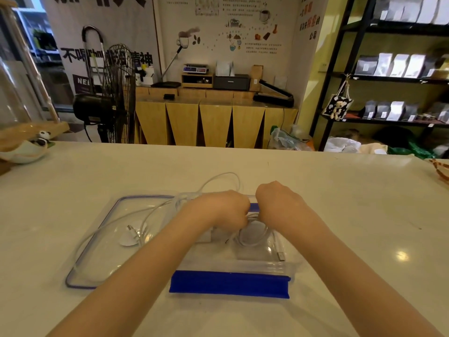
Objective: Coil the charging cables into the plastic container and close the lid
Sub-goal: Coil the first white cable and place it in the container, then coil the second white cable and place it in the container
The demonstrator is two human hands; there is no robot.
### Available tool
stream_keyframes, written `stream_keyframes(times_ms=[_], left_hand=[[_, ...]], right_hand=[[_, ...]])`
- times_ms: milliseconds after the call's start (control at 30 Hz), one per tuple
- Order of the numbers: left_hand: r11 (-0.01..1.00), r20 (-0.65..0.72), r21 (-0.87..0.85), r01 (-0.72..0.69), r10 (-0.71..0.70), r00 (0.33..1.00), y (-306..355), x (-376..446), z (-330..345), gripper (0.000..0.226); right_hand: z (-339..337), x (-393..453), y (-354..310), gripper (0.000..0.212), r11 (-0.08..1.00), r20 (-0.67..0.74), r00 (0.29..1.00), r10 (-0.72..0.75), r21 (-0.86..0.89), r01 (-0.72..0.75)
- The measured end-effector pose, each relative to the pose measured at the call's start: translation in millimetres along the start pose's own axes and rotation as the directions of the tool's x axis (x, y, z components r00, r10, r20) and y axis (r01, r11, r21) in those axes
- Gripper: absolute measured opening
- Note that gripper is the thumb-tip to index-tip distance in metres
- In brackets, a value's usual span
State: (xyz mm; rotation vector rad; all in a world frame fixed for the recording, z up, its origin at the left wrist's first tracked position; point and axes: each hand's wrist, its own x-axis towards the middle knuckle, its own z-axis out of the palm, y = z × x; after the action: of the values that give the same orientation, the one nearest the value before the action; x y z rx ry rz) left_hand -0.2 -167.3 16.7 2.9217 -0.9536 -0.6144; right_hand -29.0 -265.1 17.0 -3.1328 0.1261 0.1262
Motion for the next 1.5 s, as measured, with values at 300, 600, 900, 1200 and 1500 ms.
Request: stream_keyframes(times_ms=[300,600,900,1200,1500], left_hand=[[0.983,-0.206,-0.161,-0.091,0.057,0.977,-25,-48,-35,0.034],[0.907,-0.396,-0.415,0.071,-0.25,0.884,-104,-103,6,0.012],[0.762,-0.468,-0.621,0.186,-0.551,0.691,-150,-95,66,0.022],[0.79,-0.441,-0.588,0.174,-0.493,0.75,-158,-84,80,0.015],[0.781,-0.781,-0.593,-0.198,-0.497,0.377,-158,-87,72,0.009]], right_hand=[[-23,3,15,0.026,0.935,-0.165,0.984,-0.061,0.335,0.114],[-26,-10,-49,0.02,0.656,-0.213,0.825,-0.524,0.517,0.55],[-7,11,-147,0.022,0.714,-0.024,0.758,-0.652,0.32,0.623],[15,23,-170,0.031,0.799,0.15,0.785,-0.601,0.101,0.593],[11,31,-163,0.029,0.742,0.009,0.824,-0.566,0.44,0.505]])
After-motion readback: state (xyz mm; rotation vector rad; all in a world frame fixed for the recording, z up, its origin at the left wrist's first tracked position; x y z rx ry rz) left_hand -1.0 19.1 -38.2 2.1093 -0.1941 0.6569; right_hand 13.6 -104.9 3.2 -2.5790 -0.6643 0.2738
